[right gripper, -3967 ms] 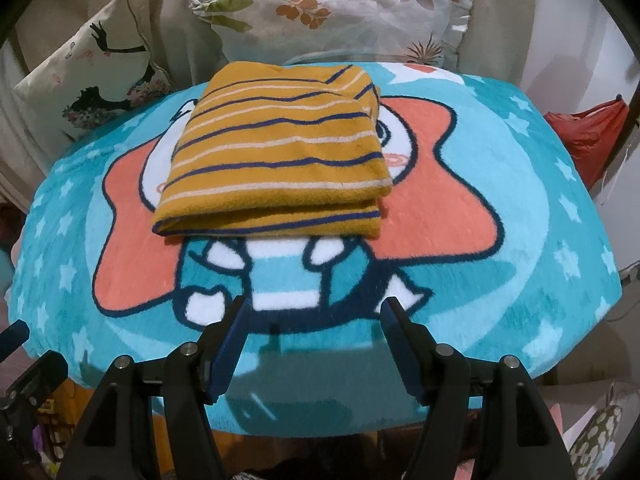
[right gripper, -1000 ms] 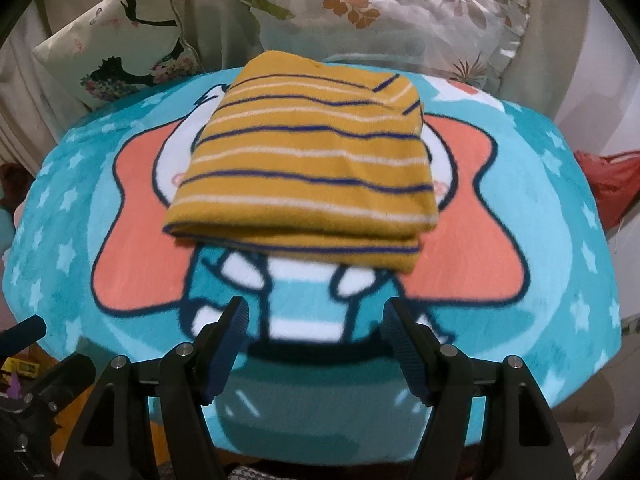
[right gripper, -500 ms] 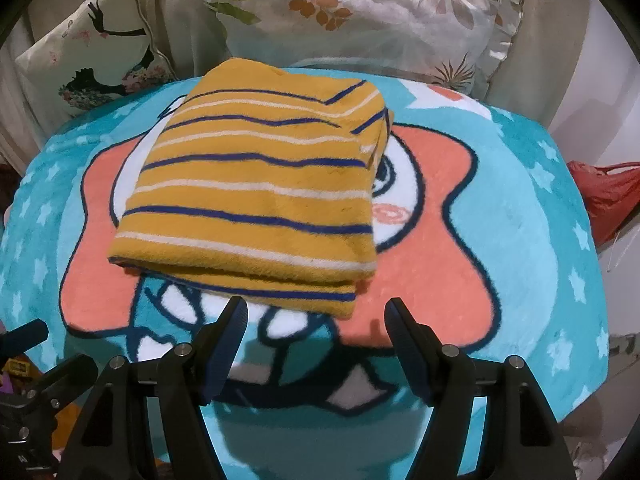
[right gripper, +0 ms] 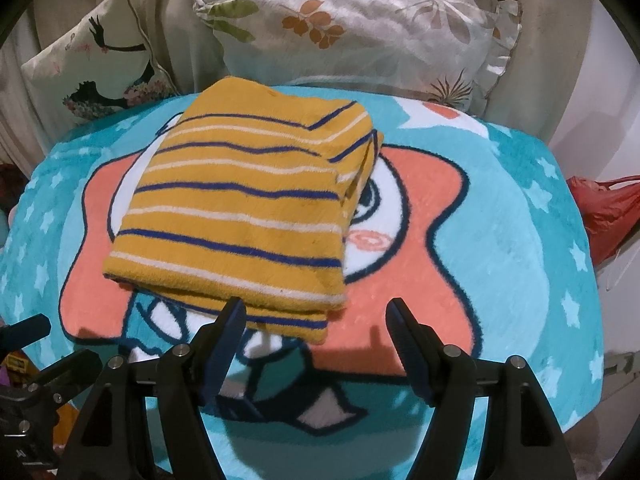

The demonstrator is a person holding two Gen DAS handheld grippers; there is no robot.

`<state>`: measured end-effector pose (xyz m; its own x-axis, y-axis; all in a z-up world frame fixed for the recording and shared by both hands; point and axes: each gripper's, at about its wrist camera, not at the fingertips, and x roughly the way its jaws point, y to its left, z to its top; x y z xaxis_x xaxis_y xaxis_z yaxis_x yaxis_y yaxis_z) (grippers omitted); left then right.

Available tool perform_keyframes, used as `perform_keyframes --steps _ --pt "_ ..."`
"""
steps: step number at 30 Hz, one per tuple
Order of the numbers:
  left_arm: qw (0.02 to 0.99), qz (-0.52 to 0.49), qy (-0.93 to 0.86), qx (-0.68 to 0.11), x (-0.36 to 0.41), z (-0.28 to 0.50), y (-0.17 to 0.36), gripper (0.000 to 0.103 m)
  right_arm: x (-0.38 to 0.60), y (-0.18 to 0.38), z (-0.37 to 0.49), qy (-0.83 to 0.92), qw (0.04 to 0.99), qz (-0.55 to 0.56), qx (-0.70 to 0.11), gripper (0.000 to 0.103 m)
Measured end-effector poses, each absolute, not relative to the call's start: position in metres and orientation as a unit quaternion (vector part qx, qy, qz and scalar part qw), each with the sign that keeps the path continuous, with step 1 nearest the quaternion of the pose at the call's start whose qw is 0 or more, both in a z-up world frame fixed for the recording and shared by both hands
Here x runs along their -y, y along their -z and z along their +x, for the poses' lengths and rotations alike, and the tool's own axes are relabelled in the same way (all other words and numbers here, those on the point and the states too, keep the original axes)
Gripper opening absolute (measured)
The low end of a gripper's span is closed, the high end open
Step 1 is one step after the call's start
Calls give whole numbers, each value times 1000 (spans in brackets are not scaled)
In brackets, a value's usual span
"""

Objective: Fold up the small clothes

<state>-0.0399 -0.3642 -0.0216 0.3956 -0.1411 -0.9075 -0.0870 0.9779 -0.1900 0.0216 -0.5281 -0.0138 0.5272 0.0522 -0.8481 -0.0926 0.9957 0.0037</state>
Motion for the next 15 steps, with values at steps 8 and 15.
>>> perform_keyframes --steps 8,15 --pt "824 -117 19 -554 370 -31 26 102 534 18 20 -52 871 -21 -487 77" --pt "821 -127 19 -556 372 -21 31 102 544 23 22 -57 868 -10 -493 78"
